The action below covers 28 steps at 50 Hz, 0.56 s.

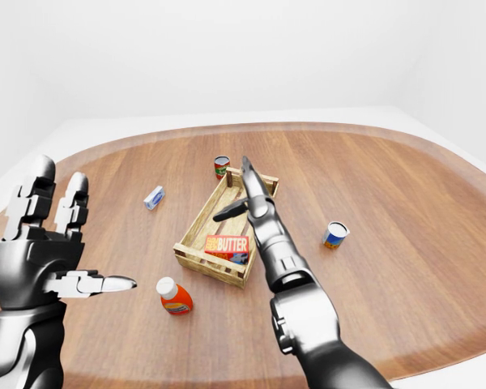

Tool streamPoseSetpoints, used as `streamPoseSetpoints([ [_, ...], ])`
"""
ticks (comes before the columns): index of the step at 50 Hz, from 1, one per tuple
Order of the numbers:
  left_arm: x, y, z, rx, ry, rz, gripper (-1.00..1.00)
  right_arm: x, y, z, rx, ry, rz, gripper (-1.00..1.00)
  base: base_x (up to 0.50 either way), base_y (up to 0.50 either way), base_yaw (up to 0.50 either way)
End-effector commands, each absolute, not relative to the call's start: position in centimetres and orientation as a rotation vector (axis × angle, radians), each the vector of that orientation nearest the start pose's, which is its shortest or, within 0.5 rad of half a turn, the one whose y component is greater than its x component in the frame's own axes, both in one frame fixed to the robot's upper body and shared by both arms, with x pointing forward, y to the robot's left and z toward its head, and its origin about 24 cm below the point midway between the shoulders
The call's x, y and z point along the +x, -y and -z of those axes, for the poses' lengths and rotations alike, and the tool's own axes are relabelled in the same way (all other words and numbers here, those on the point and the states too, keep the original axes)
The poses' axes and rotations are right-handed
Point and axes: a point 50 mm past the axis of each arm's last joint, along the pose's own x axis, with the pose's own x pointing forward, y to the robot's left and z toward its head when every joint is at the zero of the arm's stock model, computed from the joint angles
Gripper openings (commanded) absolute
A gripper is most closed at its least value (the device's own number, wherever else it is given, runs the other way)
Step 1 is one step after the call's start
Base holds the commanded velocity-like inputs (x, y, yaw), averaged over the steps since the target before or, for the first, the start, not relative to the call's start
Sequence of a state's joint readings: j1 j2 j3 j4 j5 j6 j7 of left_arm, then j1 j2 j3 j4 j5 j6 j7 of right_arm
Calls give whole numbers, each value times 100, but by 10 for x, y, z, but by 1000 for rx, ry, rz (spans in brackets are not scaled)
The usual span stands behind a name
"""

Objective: Pick up the butter and put it in the tray.

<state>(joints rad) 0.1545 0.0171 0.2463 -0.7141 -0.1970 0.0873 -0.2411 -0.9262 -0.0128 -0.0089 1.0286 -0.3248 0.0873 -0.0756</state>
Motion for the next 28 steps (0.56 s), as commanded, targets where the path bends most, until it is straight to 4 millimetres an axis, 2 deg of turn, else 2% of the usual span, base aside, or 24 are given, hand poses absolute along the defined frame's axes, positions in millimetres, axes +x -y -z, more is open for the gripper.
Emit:
streamPoseSetpoints([
  [1, 189, -193, -163, -3, 500, 37, 100, 372, 68, -160, -415, 220, -282, 100, 0, 0, 0],
  [2, 189, -193, -163, -3, 501, 38, 100, 365, 67, -172, -408, 288, -293, 100, 0, 0, 0],
  [4, 189, -193, -164, -3, 502, 38, 100, 353, 65, -186, -428, 367, -322, 100, 0, 0, 0],
  [10, 189, -193, -164, -3, 503, 38, 100, 321, 69, -214, -504, 539, -361, 100, 0, 0, 0],
  [13, 189, -192, -163, -2, 497, 40, 100, 299, 70, -225, -553, 626, -379, 100, 0, 0, 0],
  [16, 189, -192, -163, -3, 499, 40, 100, 282, 74, -227, -554, 672, -351, 100, 0, 0, 0],
  [17, 189, -192, -164, -2, 503, 39, 100, 269, 74, -218, -556, 664, -366, 100, 0, 0, 0],
  [21, 187, -194, -166, -1, 513, 38, 100, 244, 75, -201, -556, 638, -355, 100, 0, 0, 0],
  [28, 187, -193, -165, -2, 510, 38, 100, 209, 76, -202, -553, 685, -338, 100, 0, 0, 0],
])
